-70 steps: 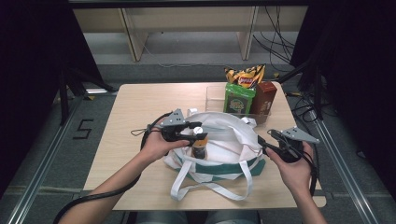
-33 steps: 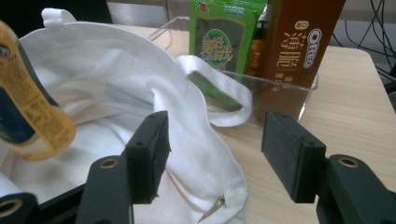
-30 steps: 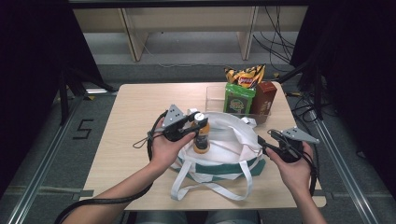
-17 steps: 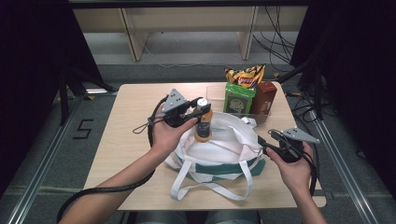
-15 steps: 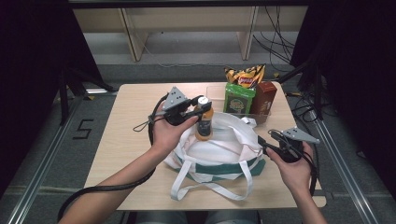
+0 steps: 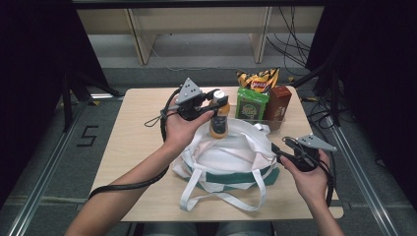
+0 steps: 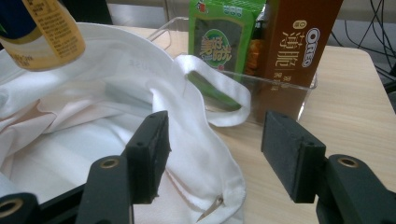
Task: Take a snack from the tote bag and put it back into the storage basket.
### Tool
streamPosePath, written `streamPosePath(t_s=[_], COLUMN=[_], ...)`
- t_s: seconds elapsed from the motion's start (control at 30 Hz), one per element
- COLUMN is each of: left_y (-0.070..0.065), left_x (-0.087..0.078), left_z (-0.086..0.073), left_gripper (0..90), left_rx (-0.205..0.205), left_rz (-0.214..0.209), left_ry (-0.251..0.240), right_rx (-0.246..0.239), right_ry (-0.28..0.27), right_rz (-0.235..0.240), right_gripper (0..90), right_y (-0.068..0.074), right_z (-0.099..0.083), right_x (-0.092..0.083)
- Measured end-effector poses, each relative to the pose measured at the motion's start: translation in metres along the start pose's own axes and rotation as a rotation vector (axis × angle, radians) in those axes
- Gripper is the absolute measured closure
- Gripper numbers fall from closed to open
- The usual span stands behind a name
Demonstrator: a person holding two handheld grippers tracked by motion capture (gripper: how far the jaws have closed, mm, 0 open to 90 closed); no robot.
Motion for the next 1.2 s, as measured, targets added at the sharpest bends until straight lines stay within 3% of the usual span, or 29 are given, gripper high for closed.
streamPosePath(t_s=[0.07,0.17,0.3,0.4,0.43,0.47,0.6,0.63,0.7,1.2], left_y=[0.0,-0.001,0.001,0.003,0.004,0.004,0.005,0.005,0.006,0.011], left_x=[0.003,0.006,0.012,0.016,0.017,0.018,0.022,0.023,0.025,0.037], left_z=[0.001,0.003,0.006,0.007,0.008,0.008,0.01,0.01,0.012,0.033], left_gripper=[58.8,58.8,58.8,58.8,58.8,58.8,58.8,58.8,58.8,58.8], left_rx=[0.002,0.007,0.012,0.012,0.016,0.019,0.019,0.016,0.016,0.022], left_rz=[-0.003,-0.01,-0.012,-0.007,-0.005,-0.005,-0.005,-0.004,-0.004,0.0], left_ry=[0.002,0.002,0.003,0.004,0.005,0.003,0.004,0.003,0.002,-0.028], right_rx=[-0.031,0.004,-0.021,-0.02,0.0,-0.023,0.004,-0.018,0.016,-0.005], right_ry=[-0.005,0.008,-0.011,-0.006,-0.004,-0.007,0.002,0.001,0.0,-0.002], right_rz=[-0.007,-0.012,0.003,0.005,-0.001,-0.011,-0.011,-0.007,-0.012,-0.01], right_gripper=[42.4,42.4,42.4,42.4,42.4,42.4,42.4,42.4,42.4,42.4], right_y=[-0.003,0.0,-0.002,-0.002,0.0,-0.002,-0.001,-0.003,0.0,-0.002], right_z=[0.001,-0.001,0.0,0.0,0.0,0.0,-0.001,-0.001,-0.001,-0.002], right_x=[0.0,-0.001,0.001,0.001,0.0,0.0,0.0,0.0,0.0,0.001])
Point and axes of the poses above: each handheld gripper's, and its own axes: x roughly forward along the jaws, z roughly out of its top, y roughly to its left, the point moved 8 cm from there along x, roughly forward along the jaws, and after that the axes turned 10 degrees about -y, right-handed, at the moved point
